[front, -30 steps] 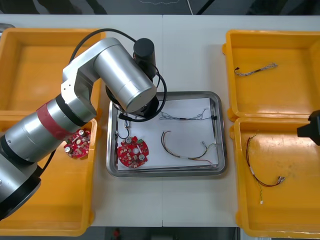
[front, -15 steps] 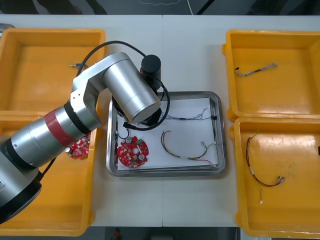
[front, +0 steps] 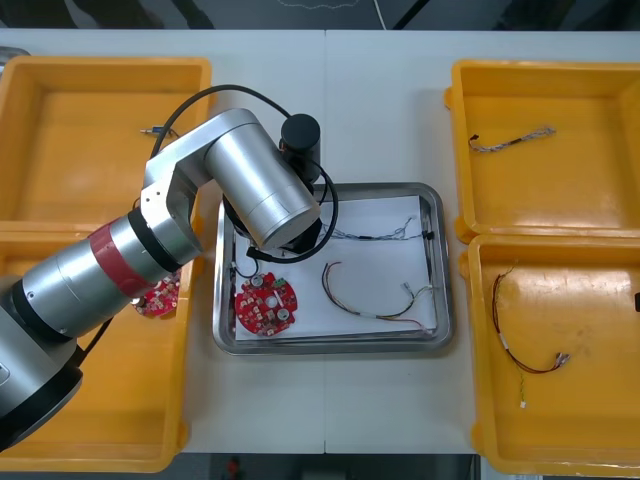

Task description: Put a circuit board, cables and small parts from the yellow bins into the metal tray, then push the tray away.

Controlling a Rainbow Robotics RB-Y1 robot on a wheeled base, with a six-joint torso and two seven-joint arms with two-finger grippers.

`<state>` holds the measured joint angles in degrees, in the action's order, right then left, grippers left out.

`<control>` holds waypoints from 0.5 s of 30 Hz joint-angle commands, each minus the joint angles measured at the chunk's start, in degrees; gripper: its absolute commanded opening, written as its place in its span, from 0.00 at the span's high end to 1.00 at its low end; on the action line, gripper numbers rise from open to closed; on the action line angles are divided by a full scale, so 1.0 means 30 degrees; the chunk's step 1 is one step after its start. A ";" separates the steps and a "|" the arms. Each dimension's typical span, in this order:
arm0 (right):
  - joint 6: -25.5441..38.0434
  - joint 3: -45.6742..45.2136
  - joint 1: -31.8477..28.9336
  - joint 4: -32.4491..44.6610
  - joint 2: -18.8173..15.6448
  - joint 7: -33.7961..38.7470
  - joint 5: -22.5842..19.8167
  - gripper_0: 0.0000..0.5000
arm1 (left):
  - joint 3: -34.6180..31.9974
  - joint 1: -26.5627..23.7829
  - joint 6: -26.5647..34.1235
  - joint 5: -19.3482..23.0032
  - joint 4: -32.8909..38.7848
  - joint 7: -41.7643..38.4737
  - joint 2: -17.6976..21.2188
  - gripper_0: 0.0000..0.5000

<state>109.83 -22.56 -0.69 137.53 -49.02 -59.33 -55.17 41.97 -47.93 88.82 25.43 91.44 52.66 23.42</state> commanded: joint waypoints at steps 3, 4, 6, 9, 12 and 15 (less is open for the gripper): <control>0.0057 -0.0596 0.0319 0.0123 -0.0622 -0.0584 -0.0242 0.00 | -0.0952 0.0126 0.0747 -0.0039 0.0925 -0.1469 -0.0423 0.00; 0.0057 -0.0596 0.0319 0.0123 -0.0622 -0.0614 -0.0242 0.00 | -0.1391 0.0126 0.1098 0.0283 0.1159 -0.1410 -0.0394 0.00; 0.0057 -0.0596 0.0348 0.0153 -0.0622 -0.0702 -0.0242 0.00 | -0.1919 0.0126 0.1596 0.0517 0.1628 -0.1381 -0.0335 0.00; 0.0057 -0.0596 0.0377 0.0328 -0.0622 -0.0819 -0.0359 0.00 | -0.2739 0.0126 0.2739 0.0576 0.2595 -0.1322 -0.0247 0.00; 0.0057 -0.0244 0.0524 0.0739 -0.0856 -0.0936 -0.0535 0.00 | -0.3706 0.0126 0.4145 0.0693 0.3796 -0.1176 0.0016 0.00; 0.0057 0.0488 0.0817 0.1119 -0.1207 -0.0995 -0.0594 0.00 | -0.4409 0.0126 0.5200 0.0898 0.4733 -0.1088 0.0397 0.00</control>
<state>109.83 -22.40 -0.27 138.30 -49.31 -59.41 -56.52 31.55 -47.82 102.18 27.04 101.31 52.66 23.50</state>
